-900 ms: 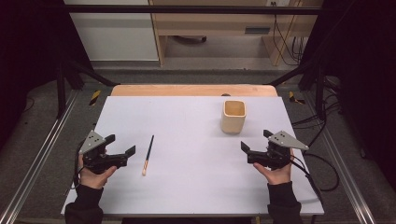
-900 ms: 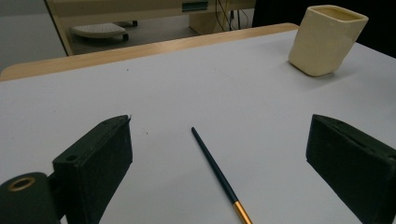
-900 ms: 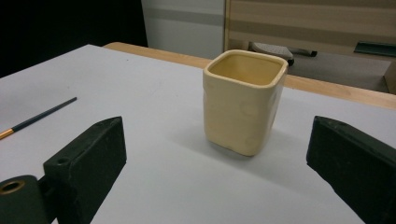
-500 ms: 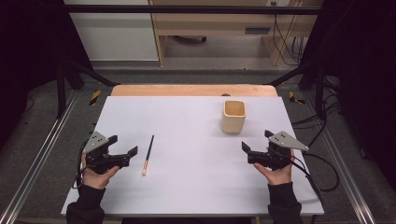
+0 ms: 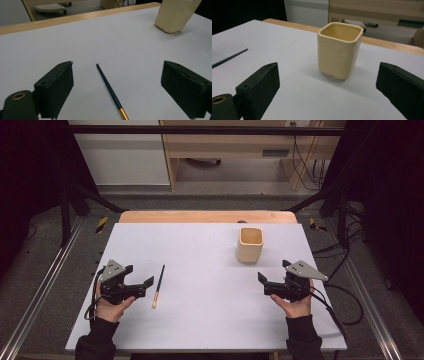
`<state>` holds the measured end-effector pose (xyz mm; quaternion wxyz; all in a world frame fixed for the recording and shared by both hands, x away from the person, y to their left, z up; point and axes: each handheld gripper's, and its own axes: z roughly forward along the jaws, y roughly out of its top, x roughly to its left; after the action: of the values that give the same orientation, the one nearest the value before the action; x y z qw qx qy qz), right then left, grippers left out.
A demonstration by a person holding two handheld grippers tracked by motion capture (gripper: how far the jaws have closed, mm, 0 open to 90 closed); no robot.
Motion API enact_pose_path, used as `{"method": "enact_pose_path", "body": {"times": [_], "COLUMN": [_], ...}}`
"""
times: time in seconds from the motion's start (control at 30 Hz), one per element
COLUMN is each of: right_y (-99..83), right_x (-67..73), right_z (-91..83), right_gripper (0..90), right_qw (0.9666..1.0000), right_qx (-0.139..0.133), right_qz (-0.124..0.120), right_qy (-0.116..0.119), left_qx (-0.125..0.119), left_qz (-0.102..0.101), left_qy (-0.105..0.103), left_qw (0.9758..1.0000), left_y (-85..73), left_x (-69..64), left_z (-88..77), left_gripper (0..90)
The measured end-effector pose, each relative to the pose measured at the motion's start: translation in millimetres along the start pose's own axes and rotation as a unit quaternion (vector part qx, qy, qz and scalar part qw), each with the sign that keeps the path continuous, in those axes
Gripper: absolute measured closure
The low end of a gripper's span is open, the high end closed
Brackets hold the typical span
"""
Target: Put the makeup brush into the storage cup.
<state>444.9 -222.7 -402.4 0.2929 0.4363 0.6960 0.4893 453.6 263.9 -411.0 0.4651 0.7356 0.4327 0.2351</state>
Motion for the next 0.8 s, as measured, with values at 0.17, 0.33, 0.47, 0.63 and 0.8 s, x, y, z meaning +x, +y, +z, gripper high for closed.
{"method": "enact_pose_path", "body": {"times": [0.17,0.33,0.47,0.63,0.8], "right_y": [-0.5,-0.9,-1.4,-1.8,-2.5], "right_x": [0.4,1.3,1.7,2.1,2.8], "right_z": [1.3,2.5,3.4,4.1,5.2], "right_gripper": [5.5,5.5,5.5,5.5,5.5], "right_qw": [1.0000,1.0000,1.0000,0.9999,0.9999], "right_qx": [0.004,0.007,0.008,0.010,0.013], "right_qz": [-0.001,0.001,0.000,-0.001,-0.002], "right_qy": [-0.001,0.001,0.000,0.000,0.001], "left_qx": [0.010,0.018,0.027,0.042,0.061], "left_qz": [0.003,0.002,0.003,0.008,0.018], "left_qy": [0.003,0.003,0.007,0.014,0.016], "left_qw": [0.9999,0.9998,0.9996,0.9990,0.9979], "left_y": [-0.5,-1.0,-1.8,-3.4,-6.0], "left_x": [-1.8,-3.1,-4.0,-6.0,-8.3], "left_z": [6.0,11.3,16.0,23.0,30.0], "left_gripper": [10.8,12.3,13.3,14.2,15.2]}}
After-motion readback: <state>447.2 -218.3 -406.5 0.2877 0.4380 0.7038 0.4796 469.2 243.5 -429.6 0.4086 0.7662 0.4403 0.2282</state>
